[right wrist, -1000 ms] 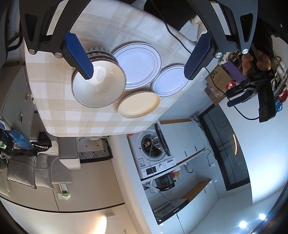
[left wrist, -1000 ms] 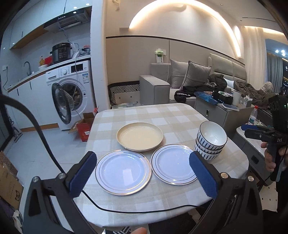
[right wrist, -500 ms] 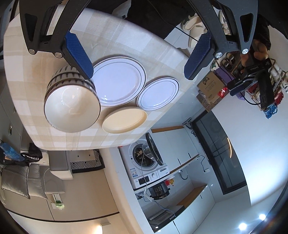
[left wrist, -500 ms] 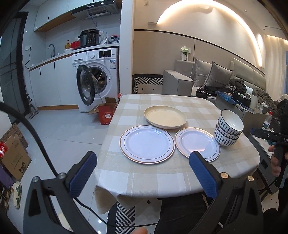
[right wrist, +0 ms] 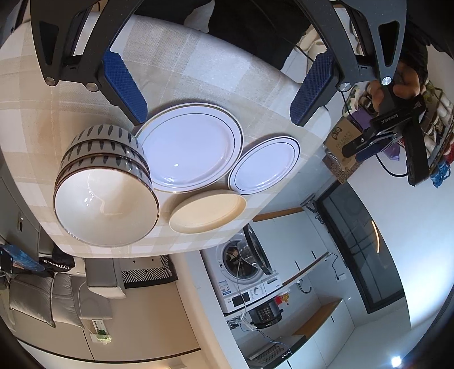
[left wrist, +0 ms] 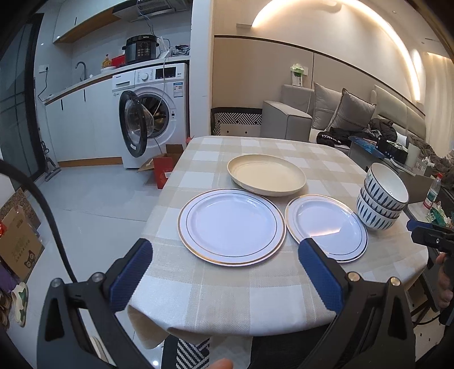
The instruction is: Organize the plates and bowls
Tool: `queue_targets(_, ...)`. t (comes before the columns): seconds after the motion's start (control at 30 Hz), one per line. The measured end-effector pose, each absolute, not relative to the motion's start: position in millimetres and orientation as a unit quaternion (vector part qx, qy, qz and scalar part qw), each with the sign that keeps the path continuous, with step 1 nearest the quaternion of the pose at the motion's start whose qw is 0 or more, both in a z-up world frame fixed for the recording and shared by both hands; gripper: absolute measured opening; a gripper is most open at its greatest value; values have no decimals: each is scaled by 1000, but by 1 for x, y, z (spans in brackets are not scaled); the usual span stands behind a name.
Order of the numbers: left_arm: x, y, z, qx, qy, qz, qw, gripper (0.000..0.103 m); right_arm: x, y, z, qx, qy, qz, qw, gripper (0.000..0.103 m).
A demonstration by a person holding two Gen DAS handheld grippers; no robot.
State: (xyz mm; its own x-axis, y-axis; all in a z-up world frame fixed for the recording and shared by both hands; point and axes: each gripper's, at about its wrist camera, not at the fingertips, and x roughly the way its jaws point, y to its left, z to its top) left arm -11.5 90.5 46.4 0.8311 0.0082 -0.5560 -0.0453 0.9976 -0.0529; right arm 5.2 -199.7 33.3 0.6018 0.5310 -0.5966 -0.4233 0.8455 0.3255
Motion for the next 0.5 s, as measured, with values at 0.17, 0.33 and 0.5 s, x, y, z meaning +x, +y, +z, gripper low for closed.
queue_targets(0.17,4,87,35,-36,298,8,954,103,17,-195,14,94,373,267,883,102)
queue_targets(0.33,13,82,26,-31,304,4,952,103,28,-191,-2,92,382,257,883,102)
queue_targets(0.5,21,78,18,-36,312,1,949,103,45,-188,-20,112,400,251,874,102)
